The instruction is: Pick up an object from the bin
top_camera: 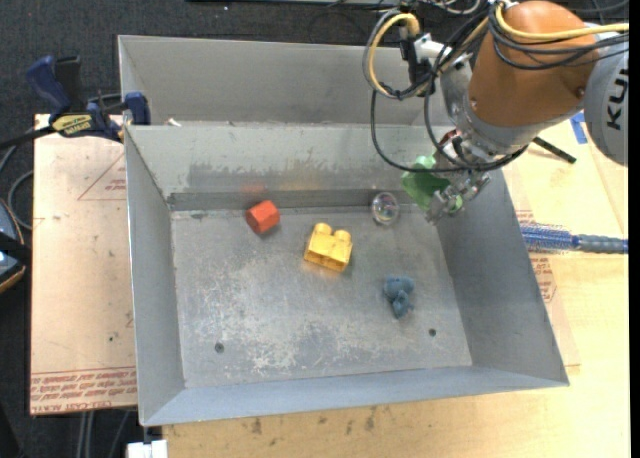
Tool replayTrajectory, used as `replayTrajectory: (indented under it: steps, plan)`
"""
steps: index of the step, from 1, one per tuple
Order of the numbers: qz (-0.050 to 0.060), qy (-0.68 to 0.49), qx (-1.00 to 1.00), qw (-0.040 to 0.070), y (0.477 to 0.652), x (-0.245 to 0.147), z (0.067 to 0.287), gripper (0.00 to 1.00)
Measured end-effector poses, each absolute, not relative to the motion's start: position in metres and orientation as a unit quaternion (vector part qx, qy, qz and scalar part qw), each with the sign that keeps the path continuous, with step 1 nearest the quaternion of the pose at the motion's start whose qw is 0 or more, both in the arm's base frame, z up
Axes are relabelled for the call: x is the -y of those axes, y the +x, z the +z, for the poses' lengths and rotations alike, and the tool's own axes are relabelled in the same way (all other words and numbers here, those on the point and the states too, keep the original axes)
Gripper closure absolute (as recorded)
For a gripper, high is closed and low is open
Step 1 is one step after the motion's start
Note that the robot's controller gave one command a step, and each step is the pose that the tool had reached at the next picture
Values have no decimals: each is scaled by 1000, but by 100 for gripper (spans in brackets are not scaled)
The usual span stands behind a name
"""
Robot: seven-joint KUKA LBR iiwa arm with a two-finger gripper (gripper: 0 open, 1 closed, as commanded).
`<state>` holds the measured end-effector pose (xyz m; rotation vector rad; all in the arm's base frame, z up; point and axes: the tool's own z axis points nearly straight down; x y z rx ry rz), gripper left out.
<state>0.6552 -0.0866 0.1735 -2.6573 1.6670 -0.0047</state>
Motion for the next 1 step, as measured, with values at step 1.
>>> replayTrajectory:
  steps: [1]
  plan:
    - [0,-896,-444,1,650,91,187,100]
